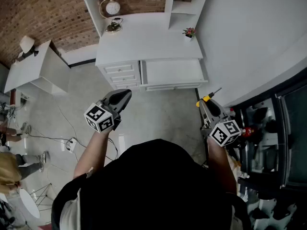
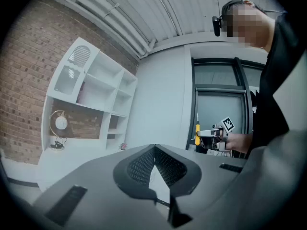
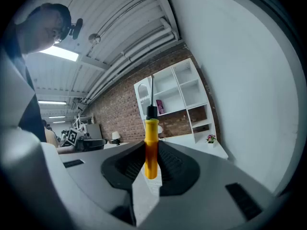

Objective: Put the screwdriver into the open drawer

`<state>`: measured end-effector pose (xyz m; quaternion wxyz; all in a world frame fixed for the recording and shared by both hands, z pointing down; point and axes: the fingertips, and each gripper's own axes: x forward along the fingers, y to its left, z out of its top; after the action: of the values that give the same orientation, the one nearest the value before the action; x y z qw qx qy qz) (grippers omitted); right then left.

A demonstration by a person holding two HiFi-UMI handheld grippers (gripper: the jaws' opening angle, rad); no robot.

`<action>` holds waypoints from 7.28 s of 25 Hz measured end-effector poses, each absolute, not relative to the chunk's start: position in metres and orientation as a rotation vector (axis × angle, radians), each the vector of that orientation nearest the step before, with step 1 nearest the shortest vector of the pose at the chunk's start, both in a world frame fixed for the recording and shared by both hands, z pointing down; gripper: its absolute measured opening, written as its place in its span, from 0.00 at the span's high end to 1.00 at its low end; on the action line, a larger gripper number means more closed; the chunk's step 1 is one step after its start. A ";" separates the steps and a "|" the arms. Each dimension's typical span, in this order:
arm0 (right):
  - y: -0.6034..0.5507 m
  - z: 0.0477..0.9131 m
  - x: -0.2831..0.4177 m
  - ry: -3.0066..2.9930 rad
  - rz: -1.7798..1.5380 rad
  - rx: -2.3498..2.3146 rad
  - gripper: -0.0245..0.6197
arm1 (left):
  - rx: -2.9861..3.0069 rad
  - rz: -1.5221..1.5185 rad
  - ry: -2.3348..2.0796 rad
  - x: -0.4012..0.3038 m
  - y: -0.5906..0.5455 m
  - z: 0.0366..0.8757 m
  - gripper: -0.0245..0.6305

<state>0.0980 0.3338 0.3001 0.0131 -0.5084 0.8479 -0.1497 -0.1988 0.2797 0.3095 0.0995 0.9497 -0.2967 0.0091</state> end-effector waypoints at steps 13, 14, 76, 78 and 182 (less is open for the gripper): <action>0.348 0.309 0.052 2.585 -0.527 -1.610 0.83 | 2.765 0.074 -0.874 -0.258 0.294 0.331 0.94; 0.349 0.309 0.049 2.586 -0.525 -1.615 0.83 | 2.759 0.075 -0.878 -0.264 0.296 0.333 0.94; 0.038 0.344 0.230 2.752 -0.621 -1.309 0.83 | 2.585 0.235 -1.291 -0.112 0.051 0.334 0.94; 0.029 0.345 0.240 2.754 -0.629 -1.301 0.83 | 2.582 0.246 -1.310 -0.105 0.045 0.334 0.94; -0.208 0.506 0.143 3.127 -0.811 -1.353 0.83 | 2.437 0.230 -1.223 -0.158 -0.173 0.435 0.94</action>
<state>0.1431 -0.2080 0.5061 -0.1795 -0.3800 0.8783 -0.2279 -0.1585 -0.1734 0.4345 0.2015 0.8723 -0.4378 0.0822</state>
